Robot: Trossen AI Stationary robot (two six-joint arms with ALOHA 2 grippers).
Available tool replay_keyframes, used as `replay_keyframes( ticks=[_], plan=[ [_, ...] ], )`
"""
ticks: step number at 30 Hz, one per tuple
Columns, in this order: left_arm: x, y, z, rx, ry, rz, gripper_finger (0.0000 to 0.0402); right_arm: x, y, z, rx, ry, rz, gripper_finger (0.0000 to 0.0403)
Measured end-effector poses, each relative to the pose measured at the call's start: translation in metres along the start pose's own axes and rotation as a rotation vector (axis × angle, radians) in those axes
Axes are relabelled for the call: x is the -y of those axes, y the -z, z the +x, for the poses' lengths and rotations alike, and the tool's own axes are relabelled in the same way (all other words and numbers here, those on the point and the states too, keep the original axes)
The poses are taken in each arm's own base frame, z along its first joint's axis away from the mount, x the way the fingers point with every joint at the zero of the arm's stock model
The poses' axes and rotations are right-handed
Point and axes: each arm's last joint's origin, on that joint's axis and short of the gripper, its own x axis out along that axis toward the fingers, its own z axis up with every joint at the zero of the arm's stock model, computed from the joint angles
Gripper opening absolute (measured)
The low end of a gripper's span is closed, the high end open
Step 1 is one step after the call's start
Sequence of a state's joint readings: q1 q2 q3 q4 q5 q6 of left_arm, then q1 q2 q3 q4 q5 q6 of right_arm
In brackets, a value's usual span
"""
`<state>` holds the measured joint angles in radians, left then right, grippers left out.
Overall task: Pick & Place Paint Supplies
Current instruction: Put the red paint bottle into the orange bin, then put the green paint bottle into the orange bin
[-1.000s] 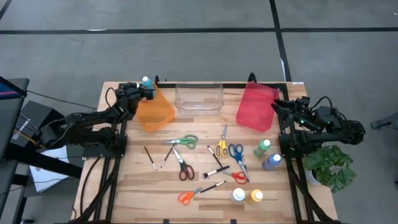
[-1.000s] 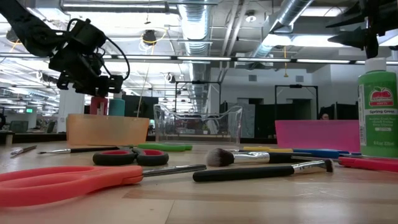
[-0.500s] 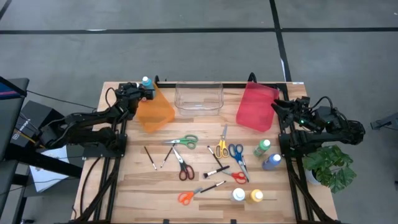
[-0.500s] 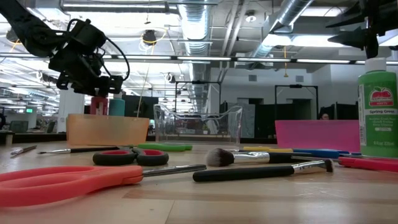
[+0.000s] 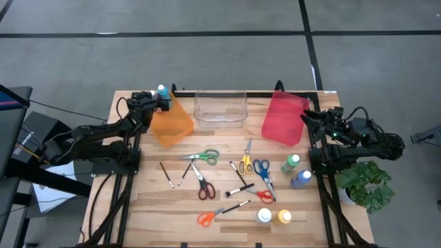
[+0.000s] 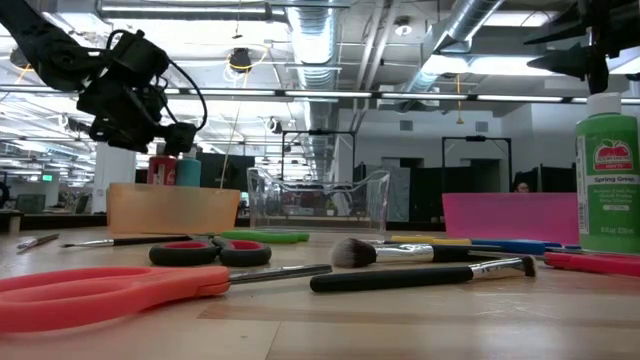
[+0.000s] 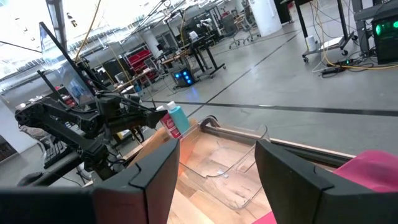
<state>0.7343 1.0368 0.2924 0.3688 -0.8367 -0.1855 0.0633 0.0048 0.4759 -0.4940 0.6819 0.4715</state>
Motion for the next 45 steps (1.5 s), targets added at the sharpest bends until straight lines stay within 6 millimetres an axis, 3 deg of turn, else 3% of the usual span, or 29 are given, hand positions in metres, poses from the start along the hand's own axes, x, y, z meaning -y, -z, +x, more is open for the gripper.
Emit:
replay_keyframes(
  ticks=[5,20,25,31,35,45],
  plan=[
    [0.001,-0.008,-0.011,0.045,0.045,0.066,0.033,0.0,0.0,0.0,0.0,0.0,0.0,0.021],
    [0.002,-0.027,-0.044,0.175,0.187,0.038,0.0327,0.0,0.003,0.001,-0.03,0.007,-0.036,0.021],
    [0.004,-0.032,-0.057,0.206,0.258,0.012,0.0327,-0.007,0.009,0.01,-0.108,-0.02,-0.127,0.021],
    [0.015,-0.051,-0.078,0.252,0.379,-0.02,0.0326,-0.022,0.025,0.034,-0.279,0.006,-0.246,0.021],
    [0.02,-0.063,-0.091,0.277,0.452,-0.048,0.0326,-0.039,0.025,0.049,-0.403,-0.022,-0.298,0.021],
    [0.025,-0.081,-0.114,0.307,0.574,-0.101,0.0326,-0.076,-0.017,0.047,-0.876,-0.051,-0.405,0.0223]
  ],
)
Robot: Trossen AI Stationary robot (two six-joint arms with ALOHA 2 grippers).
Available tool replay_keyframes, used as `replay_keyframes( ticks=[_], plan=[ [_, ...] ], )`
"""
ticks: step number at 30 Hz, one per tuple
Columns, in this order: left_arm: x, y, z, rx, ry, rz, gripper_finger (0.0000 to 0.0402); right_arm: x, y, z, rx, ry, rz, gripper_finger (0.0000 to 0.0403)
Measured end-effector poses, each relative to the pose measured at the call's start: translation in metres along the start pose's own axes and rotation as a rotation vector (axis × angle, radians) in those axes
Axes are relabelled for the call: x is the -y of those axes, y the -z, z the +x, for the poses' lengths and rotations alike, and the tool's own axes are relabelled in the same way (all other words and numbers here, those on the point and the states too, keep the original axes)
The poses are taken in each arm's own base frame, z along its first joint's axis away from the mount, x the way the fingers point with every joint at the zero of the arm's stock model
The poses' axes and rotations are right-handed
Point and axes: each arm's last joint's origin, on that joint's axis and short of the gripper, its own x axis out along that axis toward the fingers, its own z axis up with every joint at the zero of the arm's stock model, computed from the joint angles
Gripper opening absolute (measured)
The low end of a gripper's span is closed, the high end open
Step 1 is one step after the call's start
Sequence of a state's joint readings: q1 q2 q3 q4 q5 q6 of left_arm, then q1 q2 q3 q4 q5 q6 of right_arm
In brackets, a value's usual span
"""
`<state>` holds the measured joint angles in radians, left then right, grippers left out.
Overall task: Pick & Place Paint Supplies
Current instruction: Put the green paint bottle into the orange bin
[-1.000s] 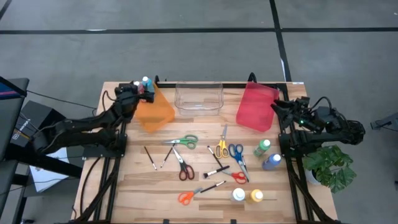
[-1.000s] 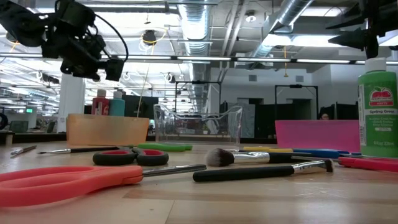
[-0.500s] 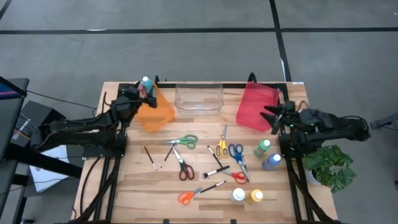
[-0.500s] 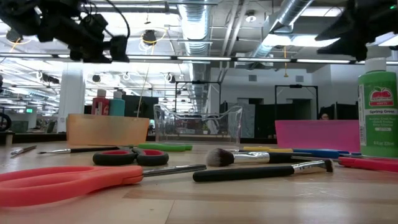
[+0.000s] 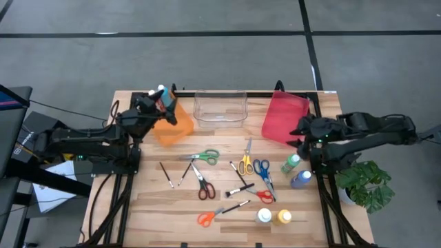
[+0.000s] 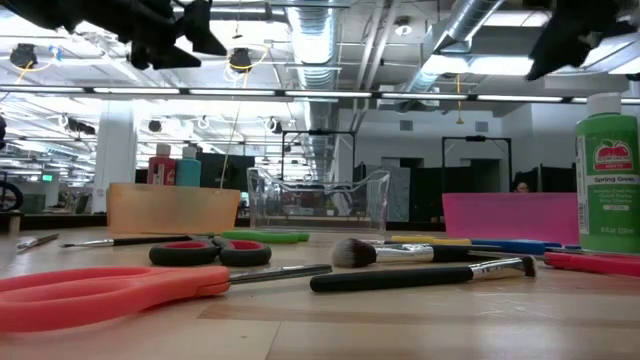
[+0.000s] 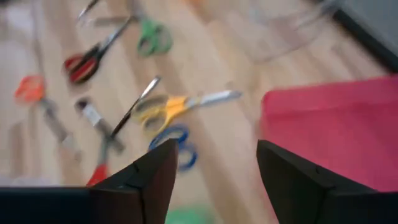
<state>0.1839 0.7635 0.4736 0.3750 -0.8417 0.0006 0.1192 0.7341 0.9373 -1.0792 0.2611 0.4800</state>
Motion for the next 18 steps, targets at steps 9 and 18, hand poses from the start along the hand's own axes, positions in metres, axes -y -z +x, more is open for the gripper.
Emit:
replay_keyframes(
  ticks=[9,18],
  plan=[
    [0.002,-0.003,-0.005,0.01,0.028,-0.047,0.0326,-0.034,-0.003,0.009,-0.262,-0.086,-0.127,0.0289],
    [-0.005,-0.01,-0.01,0.041,0.024,-0.083,0.0326,-0.038,0.015,0.019,-0.359,-0.012,-0.125,0.0311]
  ],
)
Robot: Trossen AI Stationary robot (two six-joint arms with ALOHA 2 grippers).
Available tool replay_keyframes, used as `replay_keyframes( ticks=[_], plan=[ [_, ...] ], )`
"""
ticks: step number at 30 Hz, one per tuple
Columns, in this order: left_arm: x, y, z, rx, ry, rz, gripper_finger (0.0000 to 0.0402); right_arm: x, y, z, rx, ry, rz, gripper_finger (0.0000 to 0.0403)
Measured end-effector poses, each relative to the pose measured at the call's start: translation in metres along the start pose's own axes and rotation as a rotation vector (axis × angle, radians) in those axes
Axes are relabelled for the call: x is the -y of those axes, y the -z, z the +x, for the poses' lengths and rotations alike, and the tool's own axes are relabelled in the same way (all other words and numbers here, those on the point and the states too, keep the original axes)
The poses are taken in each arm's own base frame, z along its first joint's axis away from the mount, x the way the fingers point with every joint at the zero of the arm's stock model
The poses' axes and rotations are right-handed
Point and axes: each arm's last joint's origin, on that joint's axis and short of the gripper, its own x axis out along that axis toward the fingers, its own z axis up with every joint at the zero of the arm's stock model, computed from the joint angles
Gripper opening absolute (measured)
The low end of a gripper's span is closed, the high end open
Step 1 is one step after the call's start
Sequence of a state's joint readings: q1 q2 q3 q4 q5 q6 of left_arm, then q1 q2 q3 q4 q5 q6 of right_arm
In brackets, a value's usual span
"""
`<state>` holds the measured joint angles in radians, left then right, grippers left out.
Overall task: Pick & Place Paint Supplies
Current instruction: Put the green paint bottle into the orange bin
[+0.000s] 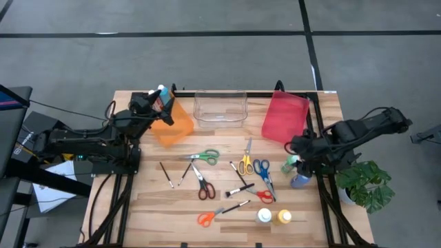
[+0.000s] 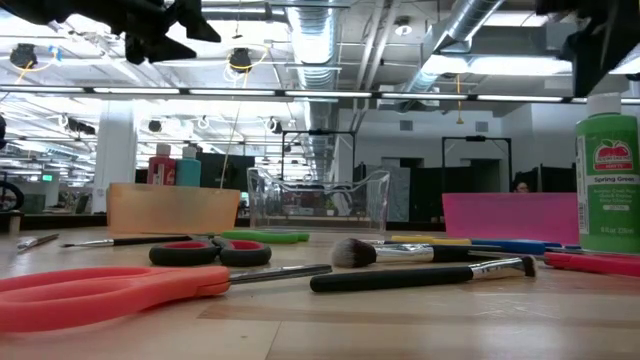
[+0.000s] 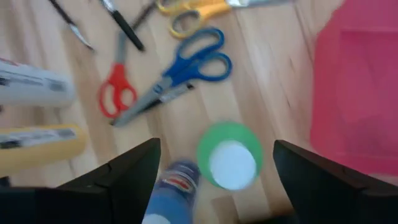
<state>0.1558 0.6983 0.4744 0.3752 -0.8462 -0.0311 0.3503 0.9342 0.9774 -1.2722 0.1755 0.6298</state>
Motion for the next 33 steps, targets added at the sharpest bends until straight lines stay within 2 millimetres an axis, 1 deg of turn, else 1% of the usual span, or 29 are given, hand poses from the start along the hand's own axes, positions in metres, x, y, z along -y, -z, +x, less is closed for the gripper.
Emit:
replay_keyframes(
  ticks=[7,12,15,25,29,33],
  plan=[
    [0.0,-0.001,0.0,0.002,0.001,-0.002,0.0326,0.004,0.007,0.017,-0.052,0.048,-0.009,0.0311],
    [0.0,-0.001,0.0,0.002,0.001,-0.003,0.0326,0.002,0.006,0.018,-0.038,0.019,-0.019,0.0308],
    [0.0,-0.001,0.0,0.002,0.001,-0.003,0.0326,0.003,0.007,0.018,-0.058,0.022,-0.022,0.0297],
    [0.0,-0.001,0.0,0.002,0.004,-0.003,0.0326,0.003,0.007,0.018,-0.059,0.022,-0.025,0.0237],
    [0.0,-0.001,0.0,0.002,0.004,-0.003,0.0326,0.002,0.006,0.018,-0.054,0.019,-0.024,0.0198],
    [0.0,-0.001,0.0,0.002,0.004,-0.003,0.0326,0.002,0.006,0.018,-0.056,0.019,-0.024,0.0147]
  ],
)
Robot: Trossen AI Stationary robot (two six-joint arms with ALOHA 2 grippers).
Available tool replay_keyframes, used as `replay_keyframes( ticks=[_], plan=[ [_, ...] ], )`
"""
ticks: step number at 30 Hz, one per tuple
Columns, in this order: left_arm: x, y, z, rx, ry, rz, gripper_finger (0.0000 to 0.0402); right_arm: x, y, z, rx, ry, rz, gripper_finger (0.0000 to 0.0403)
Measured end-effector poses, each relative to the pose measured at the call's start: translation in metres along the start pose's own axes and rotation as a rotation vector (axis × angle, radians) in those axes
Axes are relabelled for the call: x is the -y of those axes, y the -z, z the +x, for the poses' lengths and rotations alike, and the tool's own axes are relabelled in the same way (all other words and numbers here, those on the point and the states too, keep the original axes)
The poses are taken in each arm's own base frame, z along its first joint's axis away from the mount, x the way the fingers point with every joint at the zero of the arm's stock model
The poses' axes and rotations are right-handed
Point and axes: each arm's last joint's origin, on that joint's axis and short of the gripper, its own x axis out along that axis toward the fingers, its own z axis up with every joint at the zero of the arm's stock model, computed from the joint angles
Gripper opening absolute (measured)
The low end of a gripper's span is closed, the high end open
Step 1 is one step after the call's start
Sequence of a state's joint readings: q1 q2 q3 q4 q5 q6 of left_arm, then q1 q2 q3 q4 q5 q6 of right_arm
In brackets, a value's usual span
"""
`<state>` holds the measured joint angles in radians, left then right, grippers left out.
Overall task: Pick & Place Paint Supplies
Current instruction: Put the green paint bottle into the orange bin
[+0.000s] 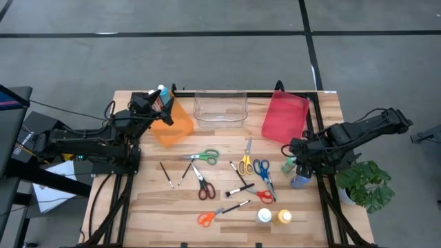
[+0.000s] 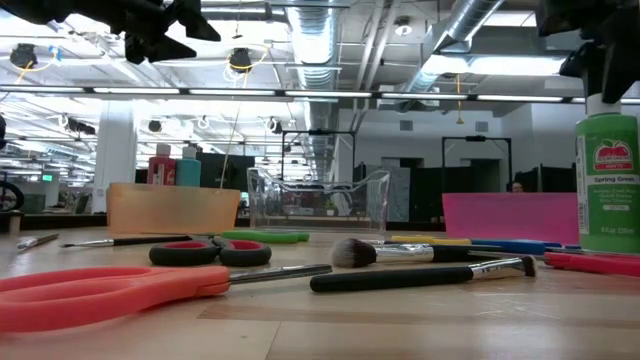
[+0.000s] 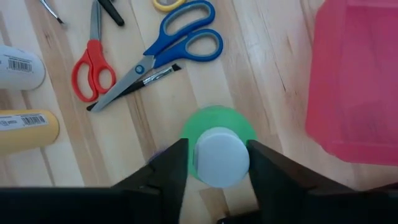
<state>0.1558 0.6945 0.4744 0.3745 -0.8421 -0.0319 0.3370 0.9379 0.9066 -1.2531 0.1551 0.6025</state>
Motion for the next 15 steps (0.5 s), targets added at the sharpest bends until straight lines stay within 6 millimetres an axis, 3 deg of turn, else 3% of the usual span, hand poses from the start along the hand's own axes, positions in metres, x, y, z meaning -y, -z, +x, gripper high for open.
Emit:
replay_keyframes(
  ticks=[4,15],
  plan=[
    [0.0,0.0,0.0,0.0,0.0,0.0,0.0326,-0.0001,-0.0003,-0.0005,0.003,-0.002,0.001,0.0106],
    [0.0,0.0001,0.0,0.0,-0.001,0.0,0.0326,-0.0027,-0.0042,-0.0018,0.038,-0.031,0.008,0.0115]
  ],
)
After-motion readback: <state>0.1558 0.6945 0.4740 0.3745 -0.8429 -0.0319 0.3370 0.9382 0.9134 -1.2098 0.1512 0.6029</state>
